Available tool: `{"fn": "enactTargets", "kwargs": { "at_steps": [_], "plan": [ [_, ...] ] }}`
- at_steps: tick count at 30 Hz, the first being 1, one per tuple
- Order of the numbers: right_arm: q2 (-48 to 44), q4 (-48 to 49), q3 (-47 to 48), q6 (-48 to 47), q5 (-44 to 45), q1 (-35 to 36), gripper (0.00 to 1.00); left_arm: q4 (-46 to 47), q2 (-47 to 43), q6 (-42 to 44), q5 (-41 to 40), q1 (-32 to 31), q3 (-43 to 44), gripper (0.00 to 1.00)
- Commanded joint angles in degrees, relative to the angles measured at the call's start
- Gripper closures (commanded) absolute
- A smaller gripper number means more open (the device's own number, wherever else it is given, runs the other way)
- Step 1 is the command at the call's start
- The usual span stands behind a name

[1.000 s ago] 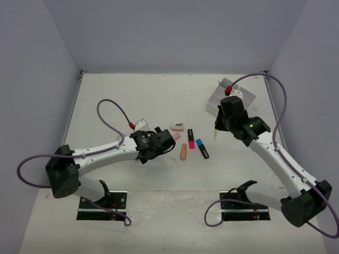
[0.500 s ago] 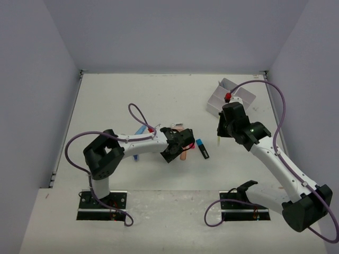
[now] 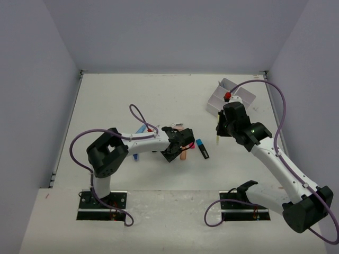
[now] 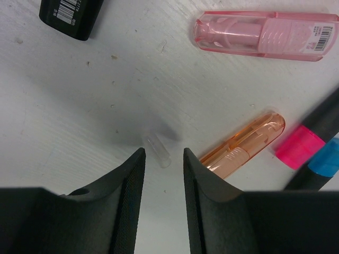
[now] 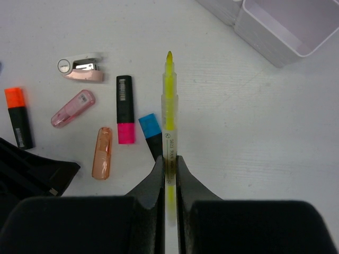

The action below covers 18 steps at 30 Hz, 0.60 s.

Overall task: Sort the stationery into containers
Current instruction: Close the pen cap on the pen.

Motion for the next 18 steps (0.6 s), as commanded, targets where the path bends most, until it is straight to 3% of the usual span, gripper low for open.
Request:
{"fn": "enactTargets", "kwargs": {
  "at_steps": [1,6,8,11,12,14,18],
  "plan": [
    [-1.5,2.0,0.2,-1.0,-0.7,-0.2,1.0,-0.1,1.6,-1.1,1.1,0.4,-0.1,0.64],
    [-1.8,2.1,0.2,-1.1,-1.5,-0.2,1.0,0.0,2.5,-0.6,1.6,0.7,-0.4,0.66],
    [-2.2,2.3,0.1,-1.2,-2.5,-0.2,1.0,0.2,2.9,-0.3,1.8,0.7,-0.8,0.79],
    [-3.5,3.5,-0.7,-1.4,-5.3,-0.2,1.0,0.9,3.0,0.9,2.8,1.0,-1.9,0.91],
    [-4.1,4.3,-1.2,-1.6,-8.0,-0.2,1.0,1.0,2.7,1.4,3.1,1.1,-2.3,1.0],
    [-6.1,7.3,-2.5,-1.9,-12.2,-0.2,1.0,0.9,0.9,2.3,2.4,1.2,-3.0,1.0],
    [-11.9,19.7,-11.5,-1.4,-31.2,-0.2,1.0,4.1,-8.3,11.2,-6.0,1.3,-4.6,1.0]
  ]
}}
